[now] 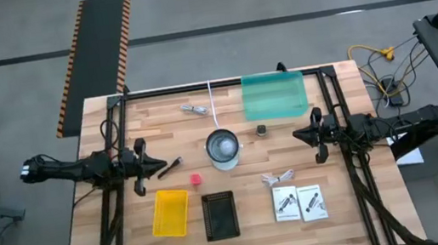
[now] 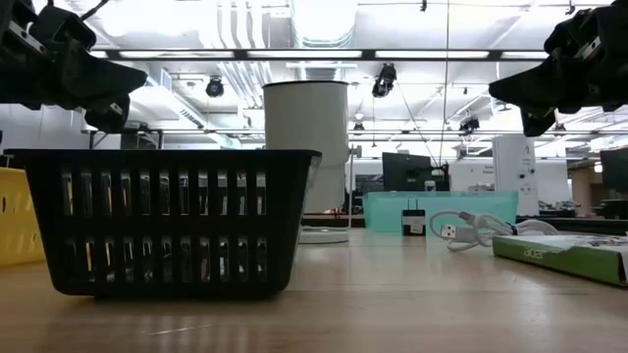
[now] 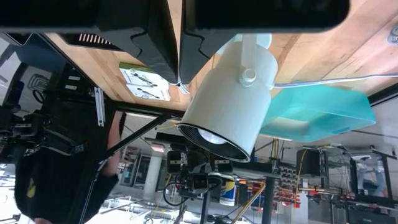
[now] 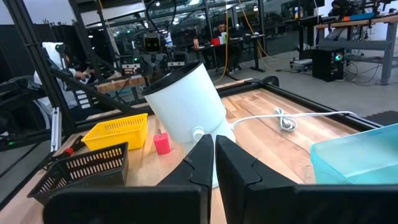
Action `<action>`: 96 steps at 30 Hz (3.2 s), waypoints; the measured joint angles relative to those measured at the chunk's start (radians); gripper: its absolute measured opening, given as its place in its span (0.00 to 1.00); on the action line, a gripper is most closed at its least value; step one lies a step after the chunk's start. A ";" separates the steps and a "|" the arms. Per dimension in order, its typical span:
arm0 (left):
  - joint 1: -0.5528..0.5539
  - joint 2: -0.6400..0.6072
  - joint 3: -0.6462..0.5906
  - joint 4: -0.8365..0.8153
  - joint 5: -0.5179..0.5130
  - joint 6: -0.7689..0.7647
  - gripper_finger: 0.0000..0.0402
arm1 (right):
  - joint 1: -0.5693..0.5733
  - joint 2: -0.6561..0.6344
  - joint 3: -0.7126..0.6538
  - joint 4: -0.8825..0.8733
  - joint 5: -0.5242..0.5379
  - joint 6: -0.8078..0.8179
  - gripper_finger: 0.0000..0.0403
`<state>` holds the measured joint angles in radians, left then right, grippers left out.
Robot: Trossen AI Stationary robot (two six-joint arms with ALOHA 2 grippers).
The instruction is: Pick and place items into bin
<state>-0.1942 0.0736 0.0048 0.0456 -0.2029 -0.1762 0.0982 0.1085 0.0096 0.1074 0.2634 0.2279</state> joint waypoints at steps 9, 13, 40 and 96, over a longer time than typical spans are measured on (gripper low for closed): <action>0.000 0.000 0.000 0.000 0.000 0.000 0.00 | 0.000 0.000 0.000 0.000 0.000 0.000 0.02; 0.000 0.000 0.000 0.000 -0.001 0.000 0.00 | 0.000 0.000 0.000 0.000 0.000 0.000 0.02; 0.000 0.000 0.000 0.000 -0.004 0.000 0.00 | 0.000 0.000 0.000 0.000 0.000 0.000 0.02; 0.000 0.198 0.165 0.469 -0.107 -0.106 0.38 | 0.000 0.353 0.499 -0.342 0.046 0.218 0.34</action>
<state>-0.1940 0.2713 0.1703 0.5151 -0.3101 -0.2820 0.0982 0.4614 0.5084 -0.2343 0.3092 0.4460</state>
